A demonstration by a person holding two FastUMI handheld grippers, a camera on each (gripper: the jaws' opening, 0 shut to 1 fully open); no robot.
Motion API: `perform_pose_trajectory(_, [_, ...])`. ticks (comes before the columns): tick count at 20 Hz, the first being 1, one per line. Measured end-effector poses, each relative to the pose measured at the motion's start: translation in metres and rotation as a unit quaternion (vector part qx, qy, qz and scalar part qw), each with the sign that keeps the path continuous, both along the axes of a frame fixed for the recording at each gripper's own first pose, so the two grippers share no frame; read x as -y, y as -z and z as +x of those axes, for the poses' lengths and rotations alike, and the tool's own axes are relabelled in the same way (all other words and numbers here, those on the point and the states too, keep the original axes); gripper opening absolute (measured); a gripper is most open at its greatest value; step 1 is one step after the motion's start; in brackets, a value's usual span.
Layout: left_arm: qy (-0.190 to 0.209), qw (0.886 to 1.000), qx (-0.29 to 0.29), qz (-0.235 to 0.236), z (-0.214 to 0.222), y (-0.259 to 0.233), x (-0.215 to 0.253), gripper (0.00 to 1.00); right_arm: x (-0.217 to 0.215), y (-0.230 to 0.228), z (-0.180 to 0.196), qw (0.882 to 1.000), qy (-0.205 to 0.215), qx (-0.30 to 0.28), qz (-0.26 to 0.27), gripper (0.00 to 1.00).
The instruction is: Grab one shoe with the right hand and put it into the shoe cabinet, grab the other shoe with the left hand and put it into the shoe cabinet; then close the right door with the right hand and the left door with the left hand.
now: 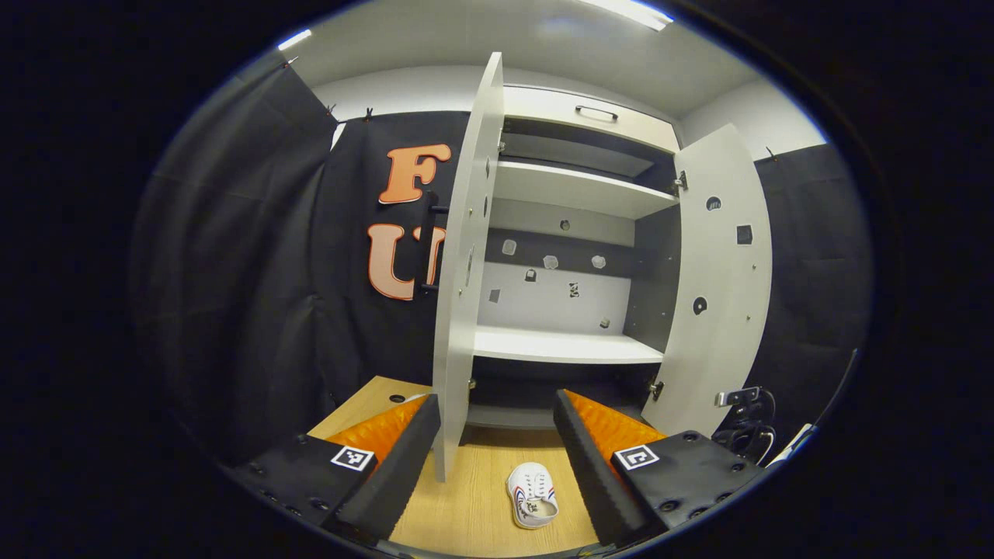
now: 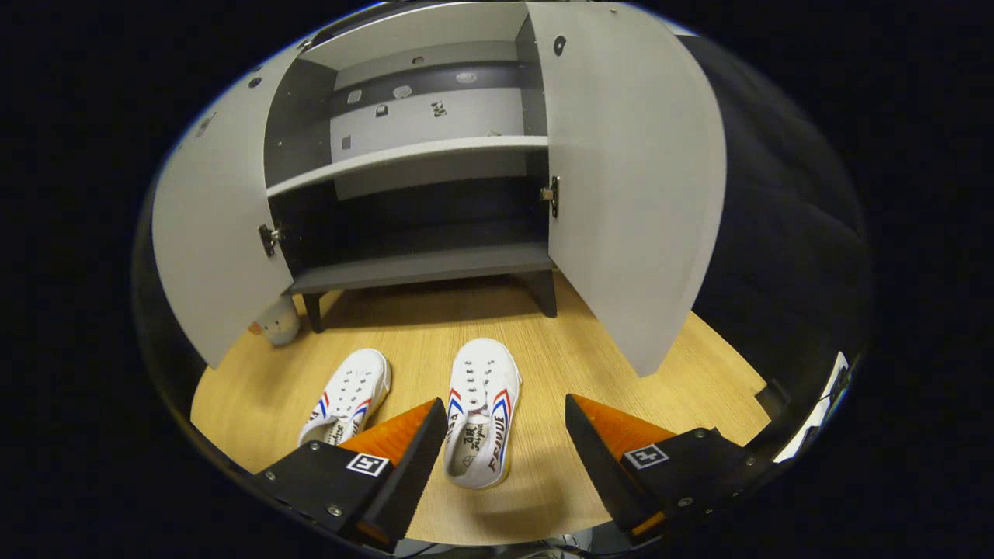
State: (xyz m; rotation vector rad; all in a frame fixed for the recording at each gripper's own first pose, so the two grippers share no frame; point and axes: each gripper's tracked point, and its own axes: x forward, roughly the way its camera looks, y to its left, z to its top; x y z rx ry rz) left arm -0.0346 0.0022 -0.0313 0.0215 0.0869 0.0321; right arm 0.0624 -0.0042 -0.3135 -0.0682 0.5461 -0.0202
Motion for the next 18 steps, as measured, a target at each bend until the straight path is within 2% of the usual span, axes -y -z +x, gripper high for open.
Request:
perform_pose_trajectory(1, [-0.004,1.0,-0.004,0.001,-0.001,0.002,-0.003,0.96,-0.003,0.012,0.003,1.0,-0.004,-0.014,-0.003,0.94])
perform_pose_trajectory(2, [-0.008,1.0,-0.008,0.002,-0.001,0.005,-0.007,0.99,-0.003,0.022,0.008,1.0,-0.006,-0.023,-0.009,0.86])
perform_pose_trajectory(3, [-0.012,1.0,-0.012,0.002,-0.002,0.008,-0.01,0.96,0.0,0.033,0.013,0.999,-0.004,-0.033,-0.017,0.93])
perform_pose_trajectory(5, [-0.016,1.0,-0.019,0.0,-0.003,0.013,-0.014,0.99,0.004,0.049,0.019,0.998,0.007,-0.057,-0.02,0.9])
perform_pose_trajectory(7, [-0.019,1.0,-0.024,0.002,-0.003,0.017,-0.017,0.97,0.012,0.059,0.029,0.998,0.021,-0.065,-0.018,0.83])
perform_pose_trajectory(8, [-0.022,0.999,-0.03,0.005,-0.003,0.02,-0.019,0.99,0.017,0.063,0.032,0.997,0.028,-0.068,-0.025,0.78])
perform_pose_trajectory(10, [-0.028,0.999,-0.036,0.01,-0.002,0.023,-0.024,0.97,0.017,0.073,0.039,0.996,0.029,-0.077,-0.02,0.69])
perform_pose_trajectory(13, [-0.03,0.999,-0.042,0.012,0.0,0.027,-0.027,0.97,0.012,0.093,0.037,0.993,0.03,-0.111,0.003,0.58])
perform_pose_trajectory(17, [-0.037,0.998,-0.048,0.016,0.003,0.03,-0.034,0.97,0.008,0.101,0.038,0.991,0.043,-0.126,0.031,0.42])
perform_pose_trajectory(18, [-0.039,0.998,-0.05,0.017,0.004,0.032,-0.035,0.97,0.009,0.103,0.04,0.991,0.046,-0.125,0.025,0.28])
